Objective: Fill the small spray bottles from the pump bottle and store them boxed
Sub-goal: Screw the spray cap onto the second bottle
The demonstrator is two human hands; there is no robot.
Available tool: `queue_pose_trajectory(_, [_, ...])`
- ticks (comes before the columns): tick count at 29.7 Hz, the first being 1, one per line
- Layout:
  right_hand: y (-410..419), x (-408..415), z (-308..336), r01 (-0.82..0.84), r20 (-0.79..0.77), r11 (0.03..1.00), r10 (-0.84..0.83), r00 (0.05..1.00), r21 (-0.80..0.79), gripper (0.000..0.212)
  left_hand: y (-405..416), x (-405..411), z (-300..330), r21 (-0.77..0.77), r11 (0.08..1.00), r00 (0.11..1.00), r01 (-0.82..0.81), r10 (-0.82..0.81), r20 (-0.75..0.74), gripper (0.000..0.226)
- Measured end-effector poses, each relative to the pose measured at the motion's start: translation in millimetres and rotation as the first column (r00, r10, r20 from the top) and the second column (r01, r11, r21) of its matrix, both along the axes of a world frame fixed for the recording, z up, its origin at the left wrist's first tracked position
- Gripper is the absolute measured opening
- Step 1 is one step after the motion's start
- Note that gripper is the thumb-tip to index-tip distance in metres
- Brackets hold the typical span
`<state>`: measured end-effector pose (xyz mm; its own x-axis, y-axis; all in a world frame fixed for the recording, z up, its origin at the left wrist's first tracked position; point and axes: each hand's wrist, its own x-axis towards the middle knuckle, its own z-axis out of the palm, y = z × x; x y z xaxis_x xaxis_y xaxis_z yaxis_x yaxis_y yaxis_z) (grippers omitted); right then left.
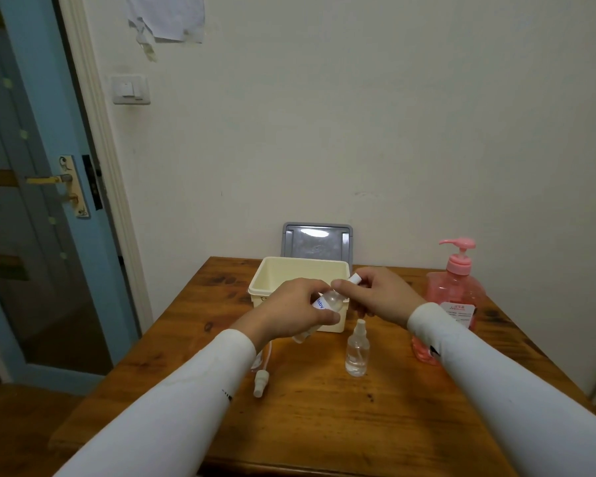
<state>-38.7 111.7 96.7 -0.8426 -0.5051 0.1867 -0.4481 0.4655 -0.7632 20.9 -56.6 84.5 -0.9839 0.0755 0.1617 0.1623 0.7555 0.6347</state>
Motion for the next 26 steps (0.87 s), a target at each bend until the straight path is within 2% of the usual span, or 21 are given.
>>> queue_pose_trajectory(4, [-5.6,3.0,-2.7,0.062,-0.131,0.998,-0.064,0.989,-0.015,0.026,2.0,-0.9,-0.6,-0.003,1.000,1.000,0.023,-0.022,0.008,0.045])
queue_pose_trajectory(6, [-8.0,4.6,-1.8,0.096,-0.182,0.995,-0.092,0.979,0.012,0.031,1.6,-1.5,-0.9,-0.005,1.000,1.000,0.019,-0.019,0.008,0.045])
queue_pose_trajectory(8, [-8.9,6.4,-0.3,0.098,-0.158,0.995,-0.095,0.983,0.013,0.039,-0.1,-1.3,-0.4,-0.009,1.000,1.000,0.017,-0.017,0.007,0.044])
queue_pose_trajectory(10, [-6.2,6.3,1.0,0.054,-0.062,0.998,-0.055,0.997,-0.016,0.041,-2.4,-1.6,0.0,-0.008,1.000,1.000,0.013,-0.013,0.009,0.043])
queue_pose_trajectory(14, [0.5,2.3,3.3,-0.075,0.115,0.993,0.085,0.990,-0.088,0.020,-5.1,-1.5,2.6,-0.013,1.000,1.000,0.005,-0.005,0.003,0.042])
queue_pose_trajectory(18, [0.5,2.1,2.3,-0.050,0.058,0.999,0.051,0.997,-0.012,0.031,-5.1,-0.7,2.3,-0.022,1.000,1.000,-0.003,0.003,-0.004,0.042])
queue_pose_trajectory(23, [-0.5,4.5,-1.1,-0.033,-0.013,0.994,0.032,0.999,-0.102,0.022,-3.0,0.8,3.1,-0.019,1.000,1.000,0.007,-0.007,-0.006,0.043])
queue_pose_trajectory(26, [-3.4,6.2,-3.0,0.005,-0.035,0.996,-0.008,0.999,-0.089,0.031,-2.7,1.2,3.6,-0.023,1.000,1.000,0.020,-0.020,-0.010,0.045])
